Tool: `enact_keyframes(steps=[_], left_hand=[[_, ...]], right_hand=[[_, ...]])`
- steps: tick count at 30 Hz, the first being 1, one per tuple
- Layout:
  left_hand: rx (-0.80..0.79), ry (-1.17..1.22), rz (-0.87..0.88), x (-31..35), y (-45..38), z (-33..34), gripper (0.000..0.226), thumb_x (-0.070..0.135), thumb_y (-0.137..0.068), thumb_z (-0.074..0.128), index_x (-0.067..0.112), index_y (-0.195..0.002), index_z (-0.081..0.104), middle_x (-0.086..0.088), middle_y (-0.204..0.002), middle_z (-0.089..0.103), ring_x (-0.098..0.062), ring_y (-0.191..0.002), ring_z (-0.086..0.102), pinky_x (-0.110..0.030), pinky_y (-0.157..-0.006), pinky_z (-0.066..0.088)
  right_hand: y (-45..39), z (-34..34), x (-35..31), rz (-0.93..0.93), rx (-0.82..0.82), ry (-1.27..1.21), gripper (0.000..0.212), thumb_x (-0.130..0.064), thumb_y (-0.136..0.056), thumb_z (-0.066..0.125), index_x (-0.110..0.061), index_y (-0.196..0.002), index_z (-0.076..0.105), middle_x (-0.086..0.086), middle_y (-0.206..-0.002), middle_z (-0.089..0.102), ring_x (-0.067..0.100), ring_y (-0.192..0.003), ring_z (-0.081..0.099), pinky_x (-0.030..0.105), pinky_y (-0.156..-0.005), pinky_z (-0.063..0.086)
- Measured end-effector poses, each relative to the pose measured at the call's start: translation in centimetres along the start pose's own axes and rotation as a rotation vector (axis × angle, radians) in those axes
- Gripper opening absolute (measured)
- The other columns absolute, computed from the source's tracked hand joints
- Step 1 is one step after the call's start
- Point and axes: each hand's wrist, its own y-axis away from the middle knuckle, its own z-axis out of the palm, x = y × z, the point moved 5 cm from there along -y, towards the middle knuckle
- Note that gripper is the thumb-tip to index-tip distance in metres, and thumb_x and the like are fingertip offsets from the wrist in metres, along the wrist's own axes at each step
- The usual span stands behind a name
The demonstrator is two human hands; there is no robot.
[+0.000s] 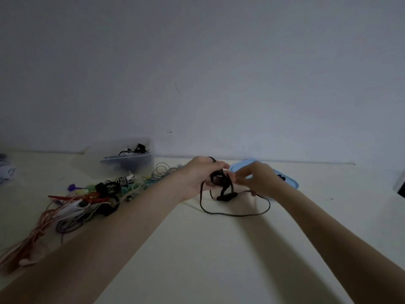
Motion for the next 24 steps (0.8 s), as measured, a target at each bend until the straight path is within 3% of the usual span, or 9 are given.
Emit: enact_keyframes(steps=[2,4,6,8,11,15,18,21,24], left_hand=[[0.044,-0.012,0.018,-0.1,-0.7,0.3,0.016,0.011,-0.095,0.048,0.006,-0.087,0.060,-0.011,-0.080,0.067,-0.017,-0.071,0.063,-0.026,-0.075,0.055],[0.089,-0.012,0.013,-0.3,-1.3,0.7,0.020,0.011,-0.096,0.046,0.007,-0.082,0.061,-0.006,-0.074,0.062,-0.013,-0.062,0.057,-0.017,-0.055,0.052],[0.128,0.008,-0.017,-0.6,-2.0,1.3,0.020,0.011,-0.095,0.047,0.007,-0.081,0.060,-0.004,-0.072,0.056,-0.011,-0.059,0.051,-0.017,-0.050,0.045],[0.142,0.072,-0.070,-1.2,-2.4,1.9,0.015,0.010,-0.092,0.051,0.008,-0.080,0.060,-0.003,-0.073,0.054,-0.010,-0.059,0.047,-0.019,-0.054,0.039],[0.132,0.133,-0.132,-1.8,-3.0,2.4,0.020,0.012,-0.091,0.045,0.008,-0.086,0.064,-0.003,-0.074,0.058,-0.010,-0.061,0.042,-0.020,-0.058,0.035],[0.108,0.108,-0.132,-2.0,-3.4,2.5,0.040,0.004,-0.086,0.031,0.004,-0.106,0.066,-0.003,-0.082,0.060,-0.010,-0.066,0.038,-0.020,-0.062,0.034],[0.090,0.037,-0.117,-2.2,-3.7,2.5,0.047,-0.004,-0.081,0.027,0.001,-0.109,0.065,-0.002,-0.083,0.062,-0.010,-0.067,0.040,-0.017,-0.061,0.035],[0.078,-0.024,-0.063,-2.1,-4.0,2.3,0.038,-0.007,-0.085,0.032,0.004,-0.106,0.062,-0.003,-0.085,0.064,-0.010,-0.068,0.047,-0.017,-0.060,0.037],[0.053,-0.050,-0.021,-2.4,-4.5,2.1,0.025,-0.003,-0.089,0.051,0.011,-0.107,0.060,-0.007,-0.091,0.064,-0.014,-0.074,0.052,-0.023,-0.070,0.038]], right_hand=[[-0.6,-2.7,1.3,0.032,0.179,-0.059,0.014,-0.012,-0.091,0.057,-0.013,-0.090,0.071,-0.009,-0.061,0.059,-0.002,-0.030,0.047,0.005,-0.039,0.035],[-1.0,-5.0,2.8,0.070,0.287,0.003,0.017,-0.006,-0.089,0.056,-0.005,-0.092,0.073,0.001,-0.066,0.065,0.002,-0.043,0.057,0.010,-0.048,0.045],[-1.4,-6.1,4.6,0.126,0.324,0.108,0.017,-0.001,-0.084,0.056,0.003,-0.089,0.072,0.017,-0.084,0.072,0.024,-0.075,0.068,0.031,-0.072,0.055],[-1.6,-6.3,6.1,0.166,0.340,0.168,0.018,0.004,-0.080,0.053,0.007,-0.085,0.071,0.022,-0.088,0.071,0.034,-0.086,0.066,0.037,-0.075,0.055],[-2.0,-5.8,7.7,0.198,0.305,0.213,0.023,0.006,-0.082,0.051,-0.001,-0.084,0.073,0.016,-0.087,0.072,0.028,-0.082,0.065,0.027,-0.066,0.046],[-2.6,-5.3,8.8,0.224,0.270,0.224,0.023,0.004,-0.084,0.053,-0.005,-0.089,0.073,0.015,-0.089,0.071,0.029,-0.083,0.065,0.029,-0.071,0.050],[-3.2,-5.0,9.4,0.242,0.256,0.243,0.021,0.002,-0.084,0.055,-0.006,-0.090,0.073,0.016,-0.091,0.070,0.030,-0.084,0.064,0.029,-0.068,0.047],[-3.7,-4.7,9.9,0.264,0.218,0.259,0.019,0.001,-0.082,0.057,-0.005,-0.090,0.073,0.016,-0.093,0.069,0.030,-0.087,0.064,0.028,-0.066,0.045],[-3.9,-4.7,9.9,0.254,0.277,0.248,0.017,0.003,-0.082,0.055,0.001,-0.087,0.071,0.018,-0.088,0.069,0.031,-0.080,0.064,0.032,-0.067,0.051]])
